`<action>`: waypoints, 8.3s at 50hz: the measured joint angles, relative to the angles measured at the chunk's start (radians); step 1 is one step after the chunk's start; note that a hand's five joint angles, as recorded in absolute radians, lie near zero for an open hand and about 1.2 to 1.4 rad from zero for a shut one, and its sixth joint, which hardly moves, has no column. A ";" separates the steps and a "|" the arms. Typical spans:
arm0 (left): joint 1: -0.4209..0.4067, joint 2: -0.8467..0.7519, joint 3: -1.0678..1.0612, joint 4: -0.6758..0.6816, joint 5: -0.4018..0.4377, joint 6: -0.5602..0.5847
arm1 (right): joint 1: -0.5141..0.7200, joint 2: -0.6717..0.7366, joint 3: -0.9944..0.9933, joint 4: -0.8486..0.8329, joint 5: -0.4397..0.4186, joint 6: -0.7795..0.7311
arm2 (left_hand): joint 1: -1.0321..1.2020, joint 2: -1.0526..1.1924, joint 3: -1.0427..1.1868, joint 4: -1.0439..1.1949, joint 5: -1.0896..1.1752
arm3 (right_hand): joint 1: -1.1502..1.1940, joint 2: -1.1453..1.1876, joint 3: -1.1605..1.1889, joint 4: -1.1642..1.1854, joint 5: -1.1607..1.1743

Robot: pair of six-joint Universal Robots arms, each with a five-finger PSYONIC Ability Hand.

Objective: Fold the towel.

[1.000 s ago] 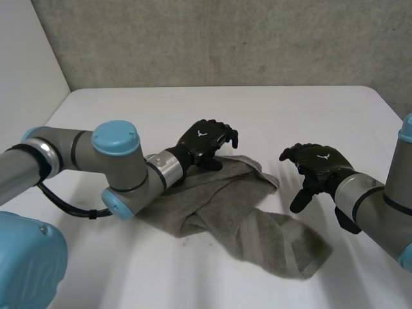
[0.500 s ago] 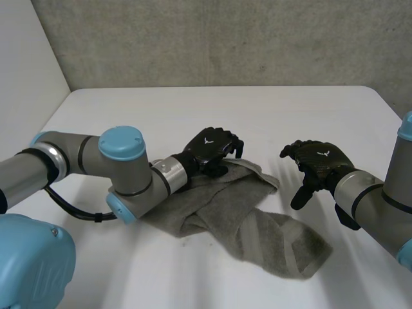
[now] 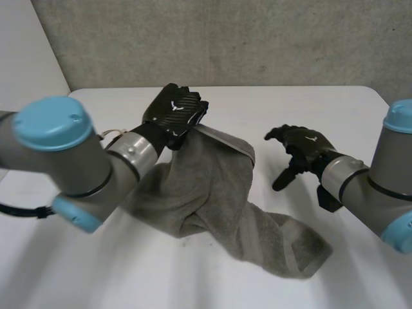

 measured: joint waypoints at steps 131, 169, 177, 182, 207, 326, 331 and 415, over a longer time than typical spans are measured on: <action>0.017 0.614 -0.052 -0.190 -0.372 -0.061 | -0.072 -0.409 -0.368 0.209 -0.008 -0.392 | 0.007 0.002 0.002 0.001 0.008 | 0.821 0.932 0.973 0.962 0.839; 0.120 0.156 0.201 0.225 -0.343 -0.041 | 0.060 0.010 -0.554 -0.366 0.251 -0.593 | 0.023 0.002 0.002 0.001 0.008 | 0.821 0.933 0.973 0.962 0.855; 0.099 0.291 0.052 0.295 -0.396 -0.053 | 0.062 -0.124 -0.374 -0.432 0.249 -0.532 | 0.023 0.002 0.002 0.001 0.009 | 0.821 0.933 0.973 0.962 0.858; 0.097 0.329 -0.095 0.248 -0.404 -0.013 | 0.055 -0.132 -0.328 -0.245 0.211 -0.535 | 0.023 0.003 0.002 0.001 0.009 | 0.821 0.933 0.973 0.962 0.858; 0.051 0.088 -0.221 0.243 -0.320 -0.104 | 0.063 -0.343 -0.165 0.042 0.039 -0.548 | -0.713 -0.748 -0.746 -0.751 -0.742 | 0.821 0.933 0.976 0.962 0.858; 0.063 -0.138 -0.030 -0.264 -0.157 -0.071 | 0.034 -0.304 0.063 -0.042 -0.023 -0.553 | -0.559 -0.594 -0.592 -0.595 -0.585 | 0.821 0.933 0.977 0.963 0.860; 0.062 -0.184 -0.022 -0.248 -0.159 -0.054 | 0.034 -0.303 0.071 -0.043 -0.023 -0.554 | -0.559 -0.592 -0.590 -0.593 -0.582 | 0.821 0.933 0.977 0.963 0.860; 0.245 0.108 0.061 -0.315 -0.290 -0.044 | -0.157 -0.041 -0.417 0.457 0.023 -0.858 | -0.013 0.000 0.000 0.000 -0.007 | 0.821 0.944 0.978 0.963 0.860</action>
